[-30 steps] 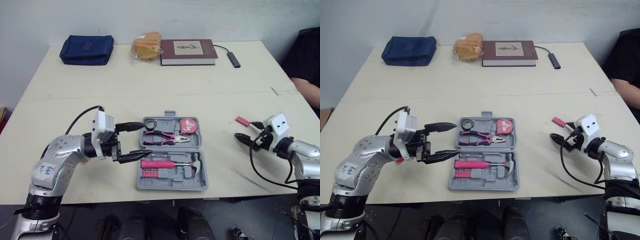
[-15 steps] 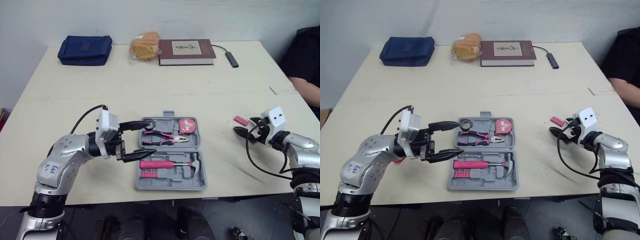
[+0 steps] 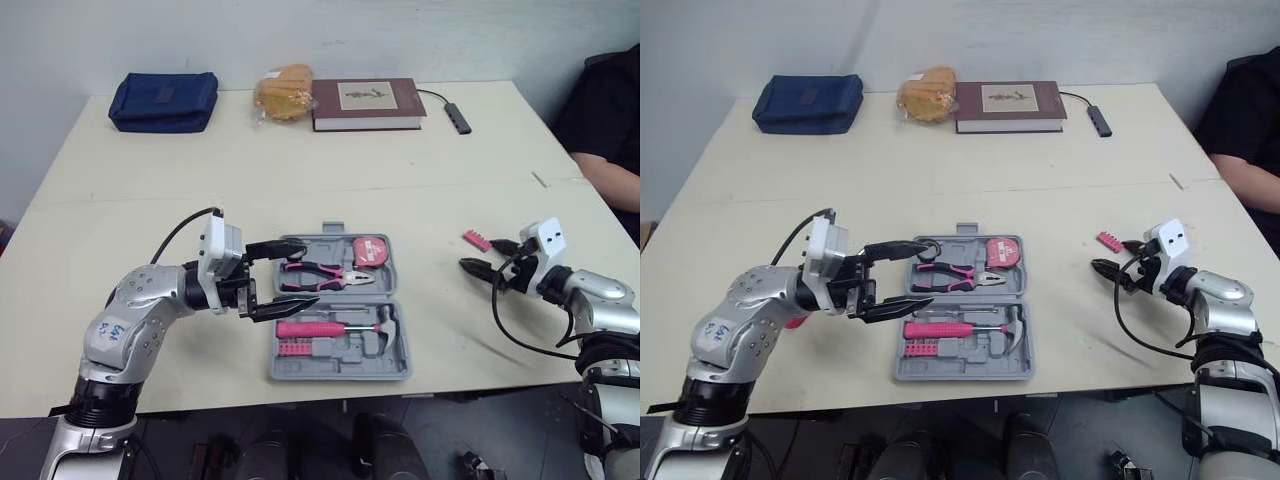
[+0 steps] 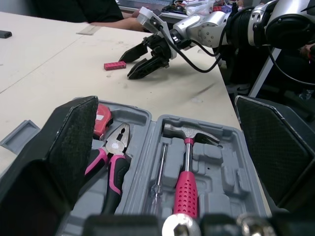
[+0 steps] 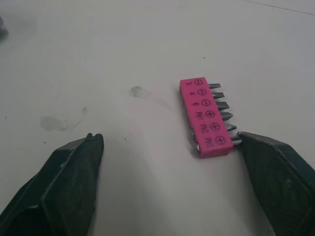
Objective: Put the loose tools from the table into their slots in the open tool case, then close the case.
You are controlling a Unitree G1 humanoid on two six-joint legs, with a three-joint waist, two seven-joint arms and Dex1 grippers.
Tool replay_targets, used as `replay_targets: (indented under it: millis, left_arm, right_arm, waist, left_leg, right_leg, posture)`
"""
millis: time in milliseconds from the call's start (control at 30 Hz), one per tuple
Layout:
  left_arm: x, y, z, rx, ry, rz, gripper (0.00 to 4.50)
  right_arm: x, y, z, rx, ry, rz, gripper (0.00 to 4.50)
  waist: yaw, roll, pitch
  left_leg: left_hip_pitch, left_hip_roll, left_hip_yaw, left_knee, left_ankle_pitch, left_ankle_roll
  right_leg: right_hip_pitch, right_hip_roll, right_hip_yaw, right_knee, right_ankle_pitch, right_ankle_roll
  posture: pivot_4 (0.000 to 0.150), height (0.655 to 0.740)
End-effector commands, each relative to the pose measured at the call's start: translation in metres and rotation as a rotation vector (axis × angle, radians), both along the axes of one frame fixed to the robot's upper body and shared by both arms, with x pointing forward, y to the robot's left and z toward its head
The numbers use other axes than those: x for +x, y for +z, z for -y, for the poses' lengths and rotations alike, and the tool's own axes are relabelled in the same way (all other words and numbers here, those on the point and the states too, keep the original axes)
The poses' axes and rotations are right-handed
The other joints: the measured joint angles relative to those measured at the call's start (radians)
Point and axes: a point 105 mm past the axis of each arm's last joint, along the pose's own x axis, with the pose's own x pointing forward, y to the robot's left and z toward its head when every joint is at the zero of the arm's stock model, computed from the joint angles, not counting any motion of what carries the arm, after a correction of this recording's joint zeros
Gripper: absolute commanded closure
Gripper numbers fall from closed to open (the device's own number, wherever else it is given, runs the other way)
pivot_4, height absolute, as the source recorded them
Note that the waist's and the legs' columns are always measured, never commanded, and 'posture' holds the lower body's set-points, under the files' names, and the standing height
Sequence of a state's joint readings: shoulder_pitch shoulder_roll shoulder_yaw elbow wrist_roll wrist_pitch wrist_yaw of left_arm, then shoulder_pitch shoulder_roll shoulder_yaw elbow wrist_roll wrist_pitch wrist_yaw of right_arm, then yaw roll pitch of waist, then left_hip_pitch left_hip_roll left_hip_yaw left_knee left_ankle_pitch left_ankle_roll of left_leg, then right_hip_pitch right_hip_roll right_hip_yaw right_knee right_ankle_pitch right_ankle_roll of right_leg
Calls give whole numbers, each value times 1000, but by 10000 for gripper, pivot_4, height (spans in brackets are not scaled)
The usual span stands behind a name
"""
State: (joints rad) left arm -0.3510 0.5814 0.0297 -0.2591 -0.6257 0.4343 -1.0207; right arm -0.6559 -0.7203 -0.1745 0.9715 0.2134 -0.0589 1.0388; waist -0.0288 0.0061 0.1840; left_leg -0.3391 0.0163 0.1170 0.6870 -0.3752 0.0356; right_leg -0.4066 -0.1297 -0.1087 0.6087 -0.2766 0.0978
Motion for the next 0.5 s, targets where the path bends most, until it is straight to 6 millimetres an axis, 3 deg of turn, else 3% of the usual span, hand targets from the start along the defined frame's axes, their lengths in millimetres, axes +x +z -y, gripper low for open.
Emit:
replay_targets:
  millis: [33, 167, 500]
  left_arm:
    - [-1, 11, -2, 0, -6, 54, 0]
    - [-2, 10, 2, -3, -14, 49, 0]
    - [-3, 9, 1, 5, -40, 30, 0]
  right_arm:
    - [-2, -14, 5, -45, -45, -22, 7938]
    - [3, -17, 11, -91, -136, -13, 7938]
    - [10, -21, 1, -9, -153, -45, 7938]
  waist:
    - [0, 0, 0]
    - [-1, -2, -1]
    - [-4, -3, -2]
  left_leg:
    - [0, 0, 0, 0, 0, 0]
    - [1, 0, 0, 0, 0, 0]
    - [3, 0, -1, 1, 0, 0]
  right_leg:
    - [0, 0, 0, 0, 0, 0]
    - [1, -1, 1, 0, 0, 0]
    - [3, -1, 1, 0, 0, 0]
  posture:
    - [1500, 7400]
    - [1500, 7400]
    - [1500, 7400]
